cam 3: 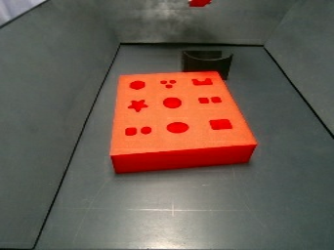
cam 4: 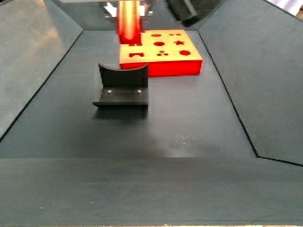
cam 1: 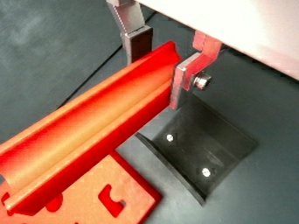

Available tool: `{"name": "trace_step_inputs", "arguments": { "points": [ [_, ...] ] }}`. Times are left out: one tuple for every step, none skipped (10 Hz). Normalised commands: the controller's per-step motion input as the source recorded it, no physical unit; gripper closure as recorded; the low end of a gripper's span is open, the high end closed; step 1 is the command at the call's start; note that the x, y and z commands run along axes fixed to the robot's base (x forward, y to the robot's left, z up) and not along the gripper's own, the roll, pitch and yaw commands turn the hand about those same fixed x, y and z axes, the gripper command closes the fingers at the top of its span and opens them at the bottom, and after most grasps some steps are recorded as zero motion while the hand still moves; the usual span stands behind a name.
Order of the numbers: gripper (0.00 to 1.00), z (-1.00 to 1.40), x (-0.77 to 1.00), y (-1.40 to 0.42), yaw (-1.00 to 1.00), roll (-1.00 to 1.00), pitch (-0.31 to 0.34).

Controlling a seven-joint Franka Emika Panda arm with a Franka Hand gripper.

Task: Pick up the arch object. Move up. Place the arch object on the fixture. Regrasp the arch object. Move to above the board. Insert the arch object.
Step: Place the arch object on the fixture.

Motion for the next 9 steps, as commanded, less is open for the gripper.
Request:
{"name": "trace_step_inputs", "arguments": {
  "points": [
    [1.0, 0.0, 0.31, 0.03, -0.08, -0.16, 0.071],
    [1.0, -0.01, 0.24, 0.02, -0.07, -0.15, 0.068],
    [1.0, -1.0, 0.12, 0.06, -0.22, -1.0, 0.053],
    [1.0, -1.0, 0.1, 0.06, -0.22, -1.0, 0.045],
    [1.0, -1.0, 0.1, 0.07, -0.22, -1.0, 0.038],
    [1.0, -1.0, 0.12, 0.07, -0.22, -1.0, 0.044],
    [1.0, -1.0, 0.13, 0.08, -0.22, -1.0, 0.038],
    [1.0, -1.0, 0.13, 0.09, -0.23, -1.0, 0.025],
    [1.0, -1.0, 0.15, 0.09, -0.19, -0.79, -0.002]
  ]
}}
